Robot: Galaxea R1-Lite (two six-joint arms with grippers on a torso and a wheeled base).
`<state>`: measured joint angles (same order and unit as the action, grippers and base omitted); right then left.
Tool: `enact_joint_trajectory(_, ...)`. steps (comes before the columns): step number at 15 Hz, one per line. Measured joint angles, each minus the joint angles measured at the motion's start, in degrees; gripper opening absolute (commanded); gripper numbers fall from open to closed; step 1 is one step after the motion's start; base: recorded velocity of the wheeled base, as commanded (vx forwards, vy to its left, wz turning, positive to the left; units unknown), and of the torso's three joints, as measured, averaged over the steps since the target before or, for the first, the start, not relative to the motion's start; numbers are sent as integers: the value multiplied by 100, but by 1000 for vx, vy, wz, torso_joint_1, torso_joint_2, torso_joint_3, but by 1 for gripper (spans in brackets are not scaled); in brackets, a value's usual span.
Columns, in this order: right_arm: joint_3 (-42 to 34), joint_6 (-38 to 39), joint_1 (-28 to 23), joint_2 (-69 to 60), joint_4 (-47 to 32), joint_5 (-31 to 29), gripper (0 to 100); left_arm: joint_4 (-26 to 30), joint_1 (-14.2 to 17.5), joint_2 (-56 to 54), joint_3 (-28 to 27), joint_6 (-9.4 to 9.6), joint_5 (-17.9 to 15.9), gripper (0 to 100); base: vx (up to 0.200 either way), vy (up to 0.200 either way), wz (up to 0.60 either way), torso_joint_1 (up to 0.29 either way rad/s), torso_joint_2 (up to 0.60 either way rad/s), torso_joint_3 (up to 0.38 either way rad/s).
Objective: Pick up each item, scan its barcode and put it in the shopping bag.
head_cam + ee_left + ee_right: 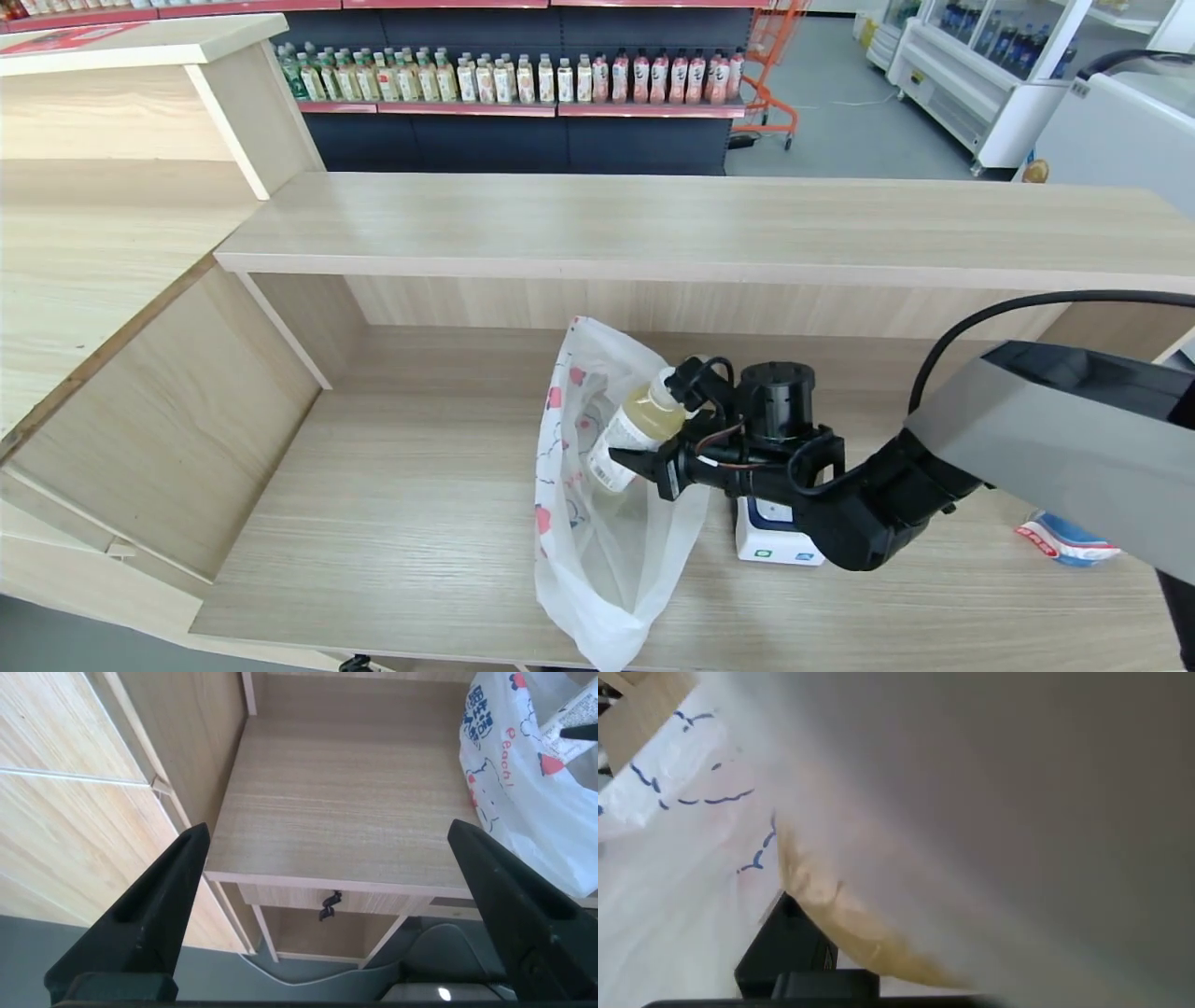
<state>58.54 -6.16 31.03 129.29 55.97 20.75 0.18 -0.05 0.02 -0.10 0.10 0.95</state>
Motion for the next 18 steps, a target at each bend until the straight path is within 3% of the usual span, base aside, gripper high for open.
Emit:
enact_joint_trajectory(3, 199, -501, 4, 260, 30, -1, 0, 0, 5, 0, 0, 0, 0, 100, 0, 0, 0, 0, 0, 0)
enact_joint_trajectory(4, 207, -689, -22, 304, 61, 5, 100, 0, 5, 0, 0, 0, 0, 100, 0, 0, 0, 0, 0, 0)
enact_joint_trajectory(7, 166, -578, -44, 229, 85, 40, 100, 0, 5, 0, 0, -2, 0, 100, 0, 0, 0, 0, 0, 0)
enact_joint_trajectory(12, -405, 983, -10, -757, -117, 33, 100, 0, 5, 0, 0, 0, -2, 100, 0, 0, 0, 0, 0, 0)
enact_joint_trajectory(18, -1513, 2230, -611, -2853, -1053, -149, 100, 0, 5, 0, 0, 0, -2, 100, 0, 0, 0, 0, 0, 0)
